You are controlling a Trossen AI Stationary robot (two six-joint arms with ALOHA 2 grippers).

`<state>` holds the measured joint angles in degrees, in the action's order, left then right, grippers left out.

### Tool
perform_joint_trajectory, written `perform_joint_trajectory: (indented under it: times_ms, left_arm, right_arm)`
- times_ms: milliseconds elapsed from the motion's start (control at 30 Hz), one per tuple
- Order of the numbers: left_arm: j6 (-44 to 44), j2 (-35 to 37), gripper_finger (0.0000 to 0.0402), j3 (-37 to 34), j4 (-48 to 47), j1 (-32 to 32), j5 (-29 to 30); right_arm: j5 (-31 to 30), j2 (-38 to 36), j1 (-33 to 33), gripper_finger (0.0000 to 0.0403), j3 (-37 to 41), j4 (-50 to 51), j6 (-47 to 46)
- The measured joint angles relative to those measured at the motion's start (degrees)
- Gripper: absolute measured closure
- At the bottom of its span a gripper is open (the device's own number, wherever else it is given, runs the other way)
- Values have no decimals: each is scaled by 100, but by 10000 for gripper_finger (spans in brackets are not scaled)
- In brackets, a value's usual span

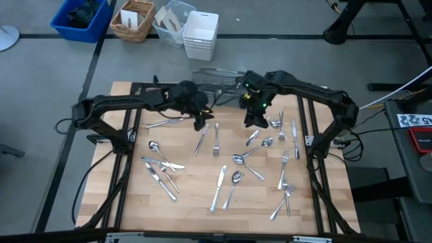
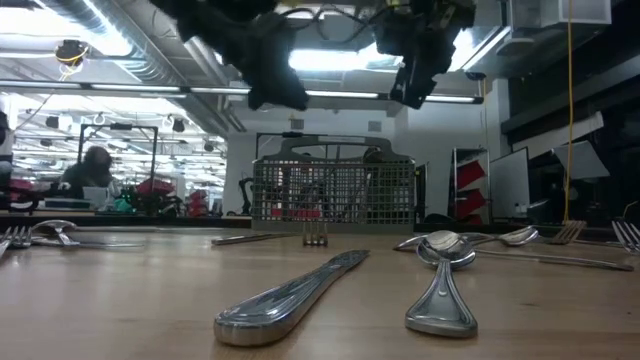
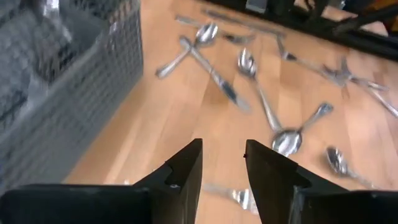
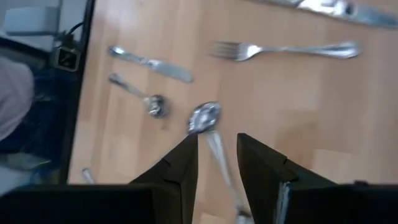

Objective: Sort silverware
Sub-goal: Put the spoon into the gray silverware organizer

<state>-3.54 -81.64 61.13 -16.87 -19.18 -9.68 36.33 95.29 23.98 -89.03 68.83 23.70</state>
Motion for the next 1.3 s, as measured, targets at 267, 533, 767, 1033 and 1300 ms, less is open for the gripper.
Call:
perform_joint_trajectory:
  times_ms: [267, 533, 767, 1033, 1300]
  left_arm:
    - [-316, 1143, 286, -1805, 933, -45, 14]
    - [-302, 1490, 286, -2831, 1448, 45, 15]
    - [-546, 1488, 286, -3135, 1485, 304, 14]
    - [-545, 1488, 286, -3233, 1647, 557, 14]
    - [-545, 1488, 286, -3233, 1644, 735, 130]
  right_arm:
    - [-19, 17, -832, 288, 267, -26, -536]
    - [-1290, 32, -1699, 288, 1090, -1139, -1911]
    - [-1294, 32, -2178, 288, 1802, -2347, -2862]
    - [-1278, 32, -2568, 288, 2588, -3404, -3738]
    - [-1280, 30, -2839, 288, 3090, -4374, -4286]
